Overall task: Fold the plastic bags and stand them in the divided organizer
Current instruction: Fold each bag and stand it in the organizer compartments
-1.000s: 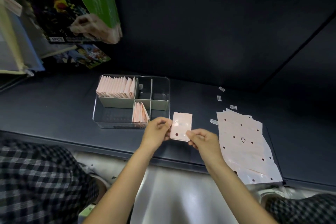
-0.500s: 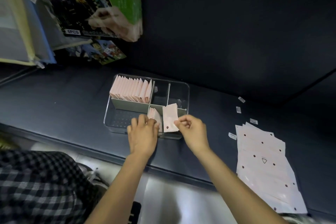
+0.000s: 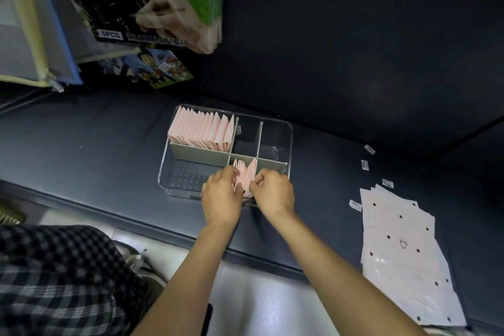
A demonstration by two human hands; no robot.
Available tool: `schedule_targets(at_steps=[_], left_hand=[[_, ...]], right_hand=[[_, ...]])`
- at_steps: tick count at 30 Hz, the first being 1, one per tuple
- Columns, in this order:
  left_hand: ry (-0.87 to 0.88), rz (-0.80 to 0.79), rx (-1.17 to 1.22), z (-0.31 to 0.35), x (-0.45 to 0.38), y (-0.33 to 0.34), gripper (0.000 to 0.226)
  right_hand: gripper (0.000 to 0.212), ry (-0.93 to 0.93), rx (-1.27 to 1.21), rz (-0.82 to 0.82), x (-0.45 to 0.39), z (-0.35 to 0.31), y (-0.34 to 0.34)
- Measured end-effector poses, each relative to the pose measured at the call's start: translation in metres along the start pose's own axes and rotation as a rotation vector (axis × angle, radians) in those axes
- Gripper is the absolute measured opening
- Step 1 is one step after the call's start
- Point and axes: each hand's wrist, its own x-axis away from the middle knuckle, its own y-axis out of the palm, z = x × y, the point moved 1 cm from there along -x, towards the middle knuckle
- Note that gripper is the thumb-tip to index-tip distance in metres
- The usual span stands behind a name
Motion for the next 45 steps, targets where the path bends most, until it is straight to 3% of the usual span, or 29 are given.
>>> schedule_targets(at_steps=[3,9,13,16,21,24,27,30,32,34,41,45], left_hand=[[-0.042,0.033,0.117,0.002,0.001,-0.002,0.020],[0.049,0.024,0.156,-0.003,0.003,0.002,0.013],[0.092,-0.036,0.049,-0.008,0.001,0.006,0.023],[0.112,-0.055,-0.002,-0.009,0.000,0.006,0.025],[0.181,0.055,-0.131,0.006,0.012,0.004,0.016],[0.439,0.124,-0.077,0.031,0.033,0.010,0.011],[0.678,-0.111,-0.053,0.054,0.063,0.028,0.022],[0.654,-0.492,-0.175,0.046,0.095,0.060,0.027],[0.600,-0.633,-0.317,0.026,0.112,0.075,0.038],[0.601,-0.682,-0.386,0.014,0.121,0.079,0.046],[0.532,-0.717,-0.279,0.028,0.121,0.074,0.059],[0.535,-0.650,-0.099,0.046,0.119,0.070,0.095]], right_hand=[[0.011,0.000,0.007,-0.003,0.000,0.003,0.007],[0.019,-0.041,0.013,-0.001,0.005,0.003,0.017],[0.015,-0.202,-0.085,-0.037,0.014,0.012,0.010],[0.019,-0.283,-0.212,0.032,0.031,0.045,-0.010],[0.038,-0.064,-0.053,0.106,0.066,0.167,-0.057],[0.063,0.179,-0.001,0.107,0.091,0.244,-0.083],[0.071,0.332,0.078,0.056,0.114,0.293,-0.092],[0.044,0.322,0.064,0.068,0.123,0.314,-0.085],[0.023,0.278,0.034,0.118,0.121,0.320,-0.082],[0.013,0.250,0.023,0.142,0.118,0.322,-0.084],[0.023,0.062,-0.014,0.102,0.111,0.289,-0.097],[0.029,-0.052,-0.274,-0.163,0.113,0.244,-0.098]])
